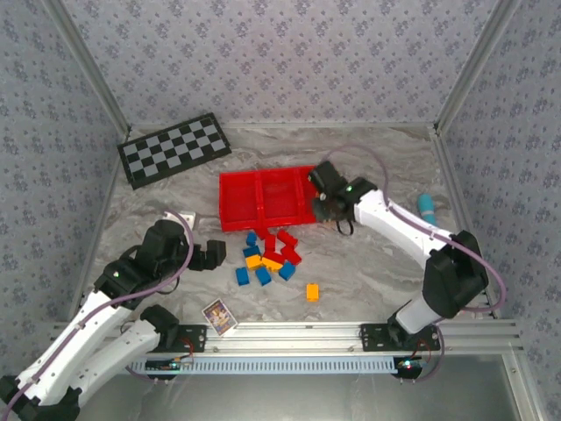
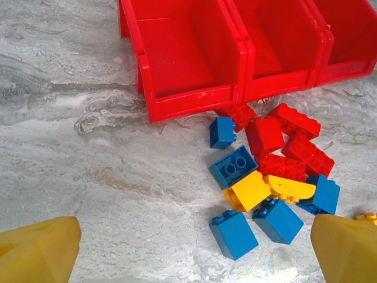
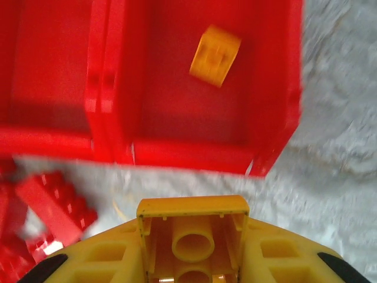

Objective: Sort the legos into containers by color
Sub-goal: Place the lego in the container.

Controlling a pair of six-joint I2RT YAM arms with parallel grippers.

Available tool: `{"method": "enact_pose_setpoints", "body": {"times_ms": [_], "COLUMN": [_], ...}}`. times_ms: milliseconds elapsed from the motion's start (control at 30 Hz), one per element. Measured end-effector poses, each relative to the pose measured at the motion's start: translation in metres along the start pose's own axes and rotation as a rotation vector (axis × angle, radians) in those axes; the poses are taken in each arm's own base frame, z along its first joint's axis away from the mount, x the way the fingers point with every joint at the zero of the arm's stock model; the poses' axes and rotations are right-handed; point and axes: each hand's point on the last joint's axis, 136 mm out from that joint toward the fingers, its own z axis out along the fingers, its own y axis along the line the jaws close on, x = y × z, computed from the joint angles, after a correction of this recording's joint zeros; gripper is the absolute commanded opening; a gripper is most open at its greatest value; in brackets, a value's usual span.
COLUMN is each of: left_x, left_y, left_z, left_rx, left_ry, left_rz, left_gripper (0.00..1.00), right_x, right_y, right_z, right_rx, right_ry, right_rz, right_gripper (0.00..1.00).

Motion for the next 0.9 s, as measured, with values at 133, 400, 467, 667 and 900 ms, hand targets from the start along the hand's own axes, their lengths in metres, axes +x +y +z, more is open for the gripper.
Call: {"method": "enact_pose_setpoints", "body": {"times_ms": [133,400,467,667,900], "left_x": [0.004,0.008,0.007,0.007,0.006], "left_y": [0.001,0.007,0.007,0.008,0.007], "left_z": [-0.001,-0.016,-0.019,-0.023,-0.023], "left_rx": [-0.003,-0.005,-0.002,0.002,0.006], "left_ry": [0.014,-0.015,-0.03,-0.039,-0.043], "left_rz": [-0.004,-0.039,-0.042,-0.049,-0.045], "left_gripper": [1.0,1.0,1.0,1.0,1.0], "right_x": [-0.047,-0.085,-0.089,-0.095,-0.088], "right_y": [-0.003,0.005,0.007,0.006,0.004], "right_z": [0.015,0.073,0.084,0.095,0.084], "right_rx": [-0.018,-0.069,-0.079,-0.086,-0.067], "right_ry": [-0.032,0.026,0.04,0.061,0.077], "right_rz": [0.033,0.026,0.025,0.033,0.051], "right_gripper": [0.34,0.36,0.41,0.77,0.96]}}
